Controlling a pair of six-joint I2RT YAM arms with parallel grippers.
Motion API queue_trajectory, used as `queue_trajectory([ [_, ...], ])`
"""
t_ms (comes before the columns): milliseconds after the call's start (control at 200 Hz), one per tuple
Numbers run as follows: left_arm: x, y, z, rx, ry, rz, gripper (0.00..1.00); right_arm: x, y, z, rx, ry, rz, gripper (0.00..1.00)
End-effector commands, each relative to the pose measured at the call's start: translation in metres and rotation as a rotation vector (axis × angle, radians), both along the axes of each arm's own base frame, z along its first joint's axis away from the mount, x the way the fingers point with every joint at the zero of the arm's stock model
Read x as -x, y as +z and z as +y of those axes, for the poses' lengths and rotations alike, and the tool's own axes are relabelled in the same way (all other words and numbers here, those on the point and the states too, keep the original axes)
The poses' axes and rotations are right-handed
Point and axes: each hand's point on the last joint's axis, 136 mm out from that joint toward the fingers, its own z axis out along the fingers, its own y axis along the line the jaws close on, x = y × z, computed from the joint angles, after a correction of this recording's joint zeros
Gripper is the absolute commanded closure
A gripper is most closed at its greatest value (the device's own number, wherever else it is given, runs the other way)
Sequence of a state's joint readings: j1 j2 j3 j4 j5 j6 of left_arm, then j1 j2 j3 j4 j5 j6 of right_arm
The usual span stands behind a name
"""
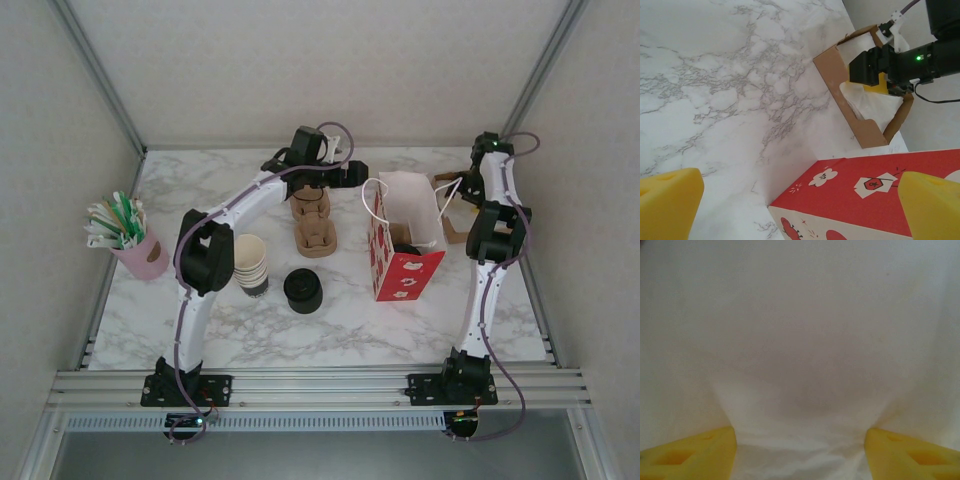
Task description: Pack the takeout coffee
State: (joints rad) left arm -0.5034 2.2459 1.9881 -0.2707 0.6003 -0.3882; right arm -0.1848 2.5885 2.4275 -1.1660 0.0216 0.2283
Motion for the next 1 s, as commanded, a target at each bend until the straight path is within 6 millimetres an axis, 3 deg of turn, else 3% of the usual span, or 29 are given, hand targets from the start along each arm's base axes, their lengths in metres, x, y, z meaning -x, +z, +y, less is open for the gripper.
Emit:
queue_trajectory([
  [0, 0.0, 0.004, -0.007, 0.005, -0.025, -0.014, 0.0, 0.005, -0.007, 0.002, -0.039, -0.022, 0.03, 0.33],
  [110, 0.001, 0.004, -0.007, 0.004, -0.025, -0.012, 0.01, 0.003, 0.001, 0.001, -0.036, -0.025, 0.018, 0.43],
  [195, 0.001, 0.005, -0.007, 0.006, -0.025, -0.013, 0.0, 0.002, 0.008, -0.001, -0.029, -0.026, 0.003, 0.57],
  [411, 0.001, 0.006, -0.008, 0.007, -0.024, -0.015, 0.0, -0.004, 0.039, -0.002, -0.016, -0.027, -0.065, 0.64],
  [601, 0.002, 0.008, -0.008, 0.008, -0.025, -0.016, 0.0, -0.006, 0.058, -0.003, -0.008, -0.024, -0.105, 0.79],
  [996, 0.002, 0.009, -0.007, 0.004, -0.024, -0.02, 0.0, -0.008, 0.076, -0.002, -0.007, -0.025, -0.143, 0.86],
])
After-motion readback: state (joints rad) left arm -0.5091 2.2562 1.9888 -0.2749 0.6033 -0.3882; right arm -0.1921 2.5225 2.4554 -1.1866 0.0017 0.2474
